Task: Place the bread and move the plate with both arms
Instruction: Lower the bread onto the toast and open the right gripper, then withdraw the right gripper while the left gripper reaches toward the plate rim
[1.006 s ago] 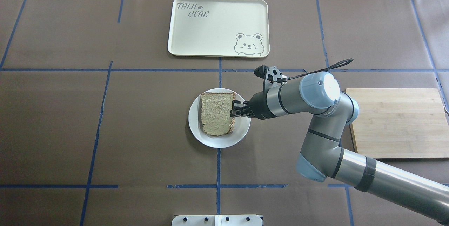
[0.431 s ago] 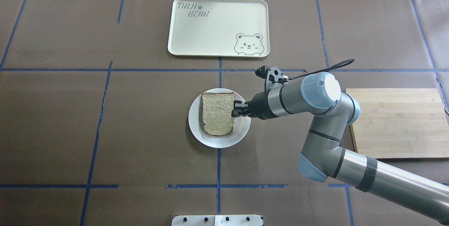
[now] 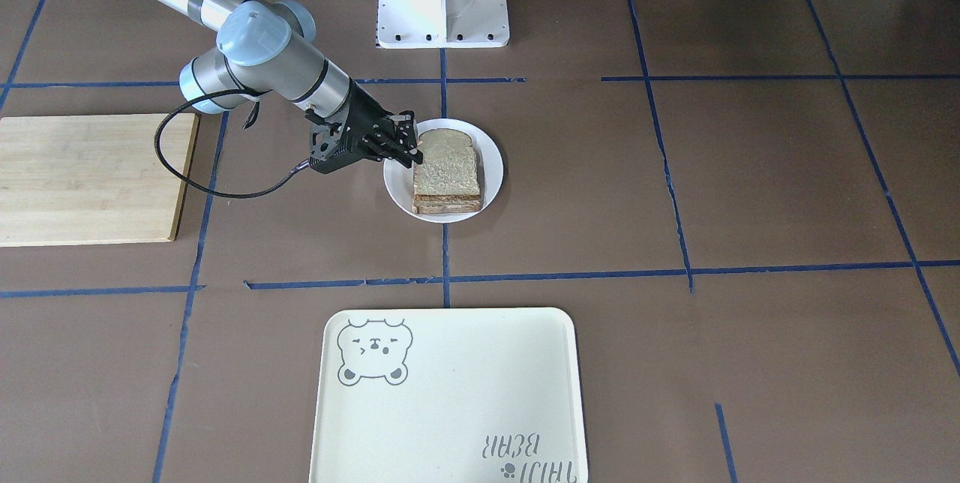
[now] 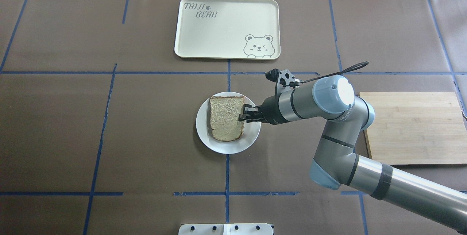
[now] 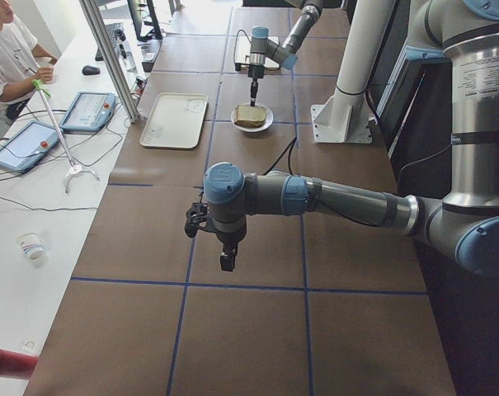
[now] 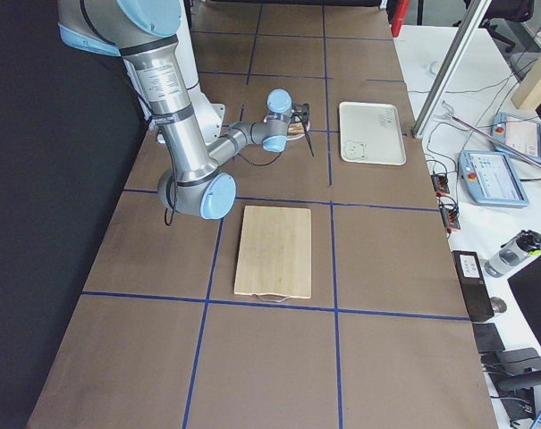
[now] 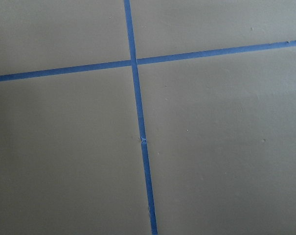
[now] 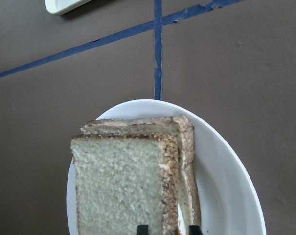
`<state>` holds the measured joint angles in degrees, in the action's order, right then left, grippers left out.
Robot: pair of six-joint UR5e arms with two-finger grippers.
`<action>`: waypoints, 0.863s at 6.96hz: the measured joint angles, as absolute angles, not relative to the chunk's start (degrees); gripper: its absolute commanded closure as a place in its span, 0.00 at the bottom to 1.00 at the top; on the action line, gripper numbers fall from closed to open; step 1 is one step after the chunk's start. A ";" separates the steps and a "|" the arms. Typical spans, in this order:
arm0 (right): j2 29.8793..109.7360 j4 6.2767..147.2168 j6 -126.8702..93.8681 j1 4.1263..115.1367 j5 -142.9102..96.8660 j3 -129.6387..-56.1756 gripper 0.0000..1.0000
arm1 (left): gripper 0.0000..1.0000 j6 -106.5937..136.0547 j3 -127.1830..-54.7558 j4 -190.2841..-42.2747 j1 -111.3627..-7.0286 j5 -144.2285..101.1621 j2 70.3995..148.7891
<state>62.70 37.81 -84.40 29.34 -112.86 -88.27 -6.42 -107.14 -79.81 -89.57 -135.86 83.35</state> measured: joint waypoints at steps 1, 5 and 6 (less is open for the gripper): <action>62.79 37.83 -84.43 29.38 -112.91 -88.27 0.00 | 0.00 -6.42 -107.12 -79.83 -89.53 -135.78 83.34; 67.48 38.63 -84.51 35.69 -118.34 -91.76 0.00 | 0.00 -2.80 -107.09 -85.50 -83.65 -136.14 84.08; 70.52 39.22 -84.52 40.03 -122.42 -92.87 0.00 | 0.00 3.91 -107.27 -87.86 -79.90 -136.17 85.24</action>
<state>70.52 39.22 -84.52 40.03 -122.42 -92.87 3.91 -107.27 -87.86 -79.90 -136.17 85.24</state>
